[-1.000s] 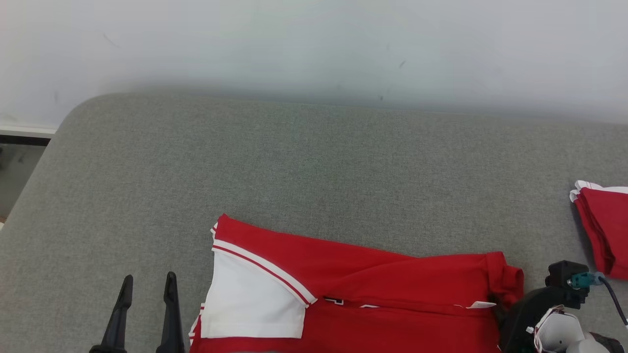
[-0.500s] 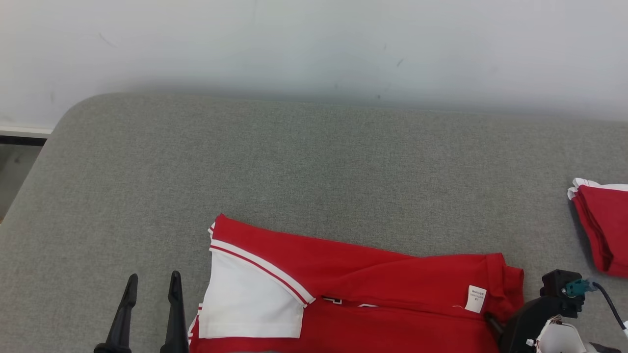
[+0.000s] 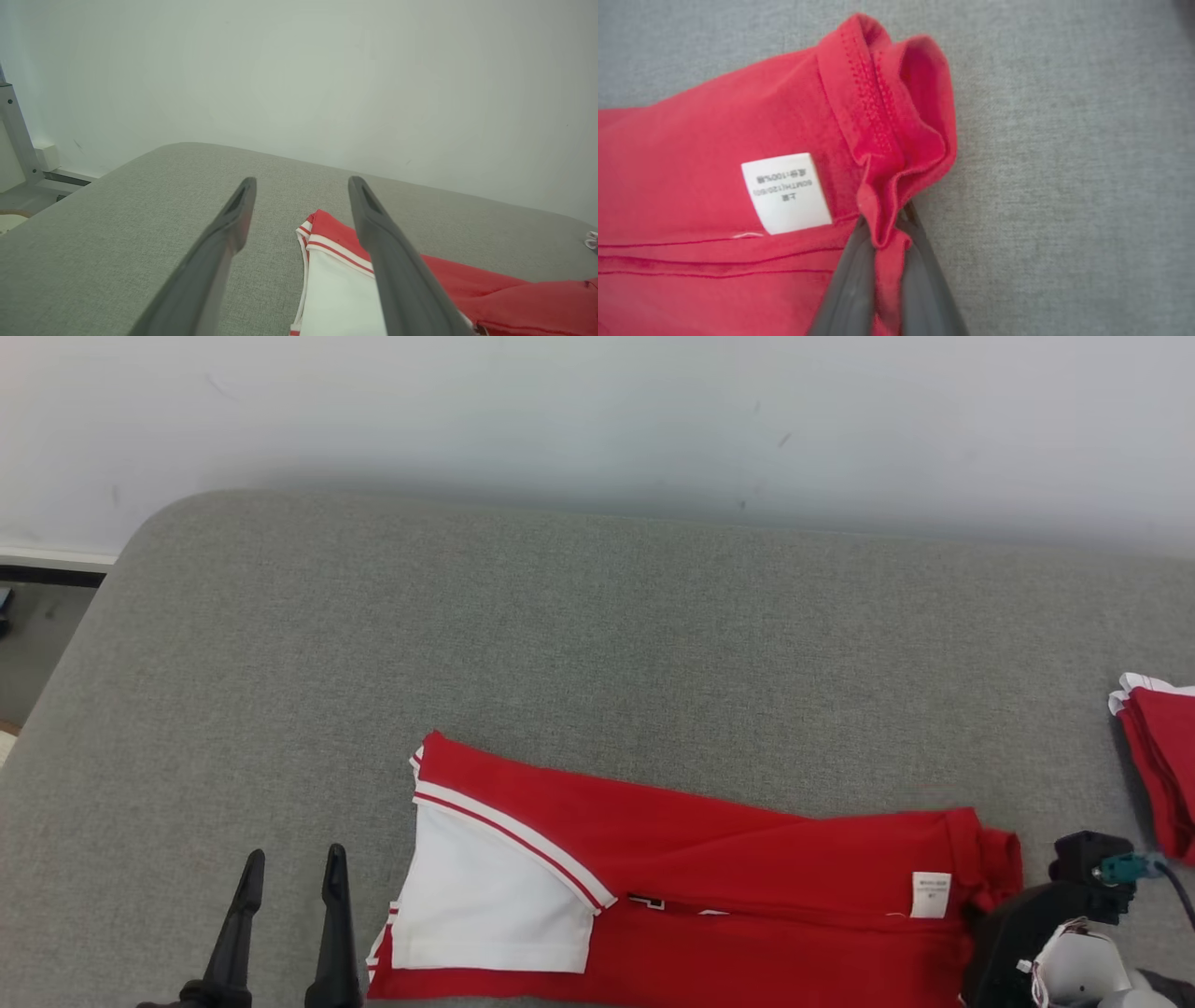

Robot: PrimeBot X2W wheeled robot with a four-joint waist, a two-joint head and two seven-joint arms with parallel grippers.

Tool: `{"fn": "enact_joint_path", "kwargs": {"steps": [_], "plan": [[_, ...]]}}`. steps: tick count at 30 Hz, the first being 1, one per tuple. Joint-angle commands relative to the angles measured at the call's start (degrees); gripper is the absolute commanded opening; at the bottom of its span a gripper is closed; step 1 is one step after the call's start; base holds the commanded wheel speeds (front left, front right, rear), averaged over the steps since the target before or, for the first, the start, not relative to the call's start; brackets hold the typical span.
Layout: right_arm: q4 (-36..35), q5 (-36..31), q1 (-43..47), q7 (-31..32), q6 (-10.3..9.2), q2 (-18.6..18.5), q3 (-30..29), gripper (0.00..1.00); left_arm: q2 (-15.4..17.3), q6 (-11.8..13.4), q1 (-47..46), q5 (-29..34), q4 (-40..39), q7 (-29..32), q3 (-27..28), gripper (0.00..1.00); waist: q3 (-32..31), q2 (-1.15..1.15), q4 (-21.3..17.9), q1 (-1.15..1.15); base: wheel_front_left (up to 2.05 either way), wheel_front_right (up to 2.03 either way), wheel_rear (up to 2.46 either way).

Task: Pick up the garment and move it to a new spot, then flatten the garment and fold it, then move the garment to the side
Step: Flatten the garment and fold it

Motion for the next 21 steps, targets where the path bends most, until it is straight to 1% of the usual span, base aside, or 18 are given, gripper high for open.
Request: {"fn": "enact_joint_path", "kwargs": {"steps": [1,9,12,15,18,21], "plan": [[0.13,-1.08,0.32,-0.61,-0.26,-0.37,-1.84,0.0,-0.08,-0.07,-0.3,-0.3,0.13,-0.13,0.35,1.0,-0.01,-0.01,-0.15,0.0,0.0,0.0,0.0],[-6.55,-2.8,2.41,-0.59,-0.22,-0.27,-9.95,0.0,-0.08,-0.08,-0.17,0.24,-0.27,-0.13,0.45,1.0,-0.45,-0.01,-1.35,0.0,0.0,0.0,0.0],[-10.05,-3.66,3.83,-0.43,-0.22,-0.29,-13.16,0.0,-0.09,-0.09,0.07,0.2,-0.38,-0.13,0.43,1.0,-0.54,-0.01,-1.77,0.0,0.0,0.0,0.0],[-13.86,-3.63,4.73,0.2,-0.21,-0.19,-14.96,0.0,-0.08,-0.08,0.23,0.13,-0.48,-0.13,0.46,1.0,-0.59,-0.01,-2.17,0.0,0.0,0.0,0.0],[-18.11,-2.14,6.07,2.64,-0.21,-0.15,-13.56,0.0,-0.09,-0.08,0.23,0.19,-0.55,-0.13,0.49,1.0,-0.7,-0.01,-2.46,0.0,0.0,0.0,0.0],[-22.61,1.55,7.87,6.5,-0.2,-0.13,-8.74,0.0,-0.09,-0.09,0.21,0.34,-0.69,-0.13,0.48,1.0,-0.82,-0.01,-2.62,0.0,0.0,0.0,0.0]]}}
